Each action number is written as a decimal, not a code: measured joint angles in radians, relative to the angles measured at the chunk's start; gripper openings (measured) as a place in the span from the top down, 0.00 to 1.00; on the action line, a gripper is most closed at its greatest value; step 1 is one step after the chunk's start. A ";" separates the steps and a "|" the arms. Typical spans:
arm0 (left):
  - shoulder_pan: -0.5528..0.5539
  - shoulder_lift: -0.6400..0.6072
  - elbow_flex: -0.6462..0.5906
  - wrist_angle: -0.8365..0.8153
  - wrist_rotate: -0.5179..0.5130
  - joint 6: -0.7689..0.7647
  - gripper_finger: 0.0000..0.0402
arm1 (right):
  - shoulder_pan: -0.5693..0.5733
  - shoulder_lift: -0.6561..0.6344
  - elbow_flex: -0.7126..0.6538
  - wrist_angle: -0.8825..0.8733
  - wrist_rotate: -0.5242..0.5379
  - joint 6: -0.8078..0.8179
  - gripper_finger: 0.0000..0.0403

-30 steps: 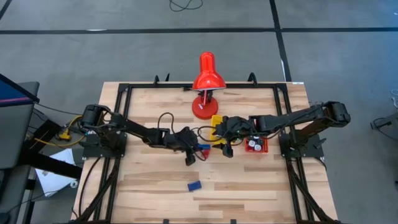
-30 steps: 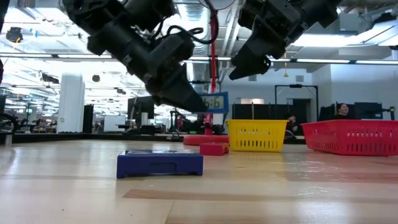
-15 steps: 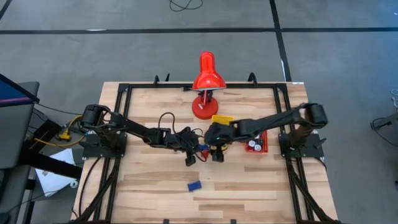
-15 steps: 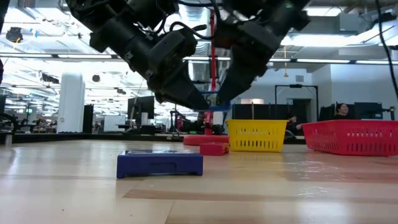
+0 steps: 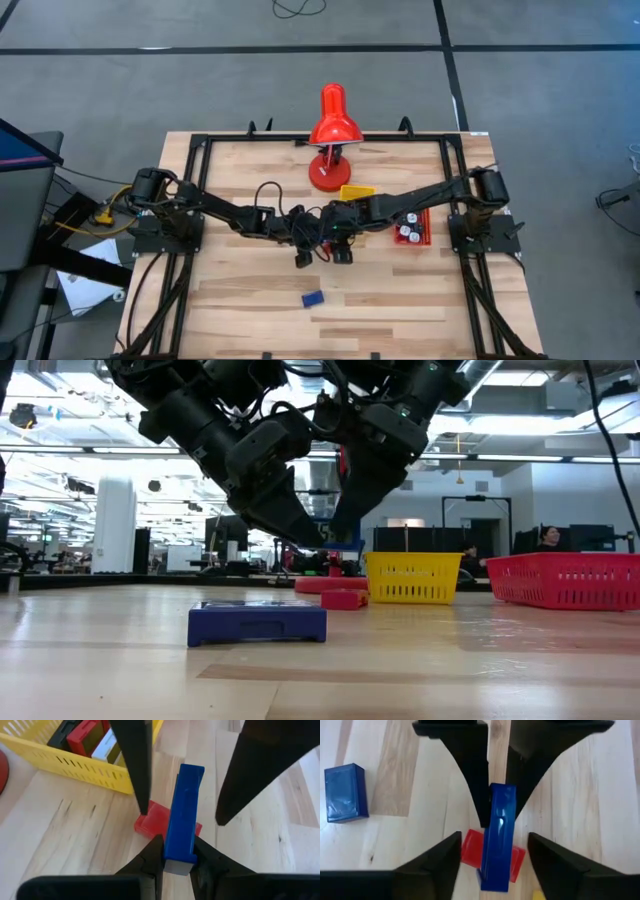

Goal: Pick & Place Office items
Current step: Put the top blue digital clock into the yellow bin

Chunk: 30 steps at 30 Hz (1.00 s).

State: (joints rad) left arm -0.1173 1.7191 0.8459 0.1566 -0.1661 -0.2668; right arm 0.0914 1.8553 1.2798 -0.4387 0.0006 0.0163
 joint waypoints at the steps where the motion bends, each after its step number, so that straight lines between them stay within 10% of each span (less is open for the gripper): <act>1: 0.000 0.000 0.000 0.004 0.000 0.000 0.86 | 0.000 -0.001 0.000 0.002 0.000 0.000 0.49; 9: -0.001 0.000 0.000 0.020 0.000 -0.003 0.84 | -0.002 -0.001 0.002 -0.009 0.001 0.004 0.89; 25: 0.000 -0.028 -0.026 0.026 -0.002 0.080 0.65 | -0.008 -0.082 -0.004 -0.148 0.001 0.010 0.89; 30: 0.001 -0.114 -0.128 0.146 -0.031 0.080 0.56 | -0.010 -0.210 -0.102 -0.165 0.148 0.072 0.89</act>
State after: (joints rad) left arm -0.1162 1.6047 0.7180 0.3022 -0.1967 -0.1871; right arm 0.0815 1.6455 1.1779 -0.6041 0.1481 0.0880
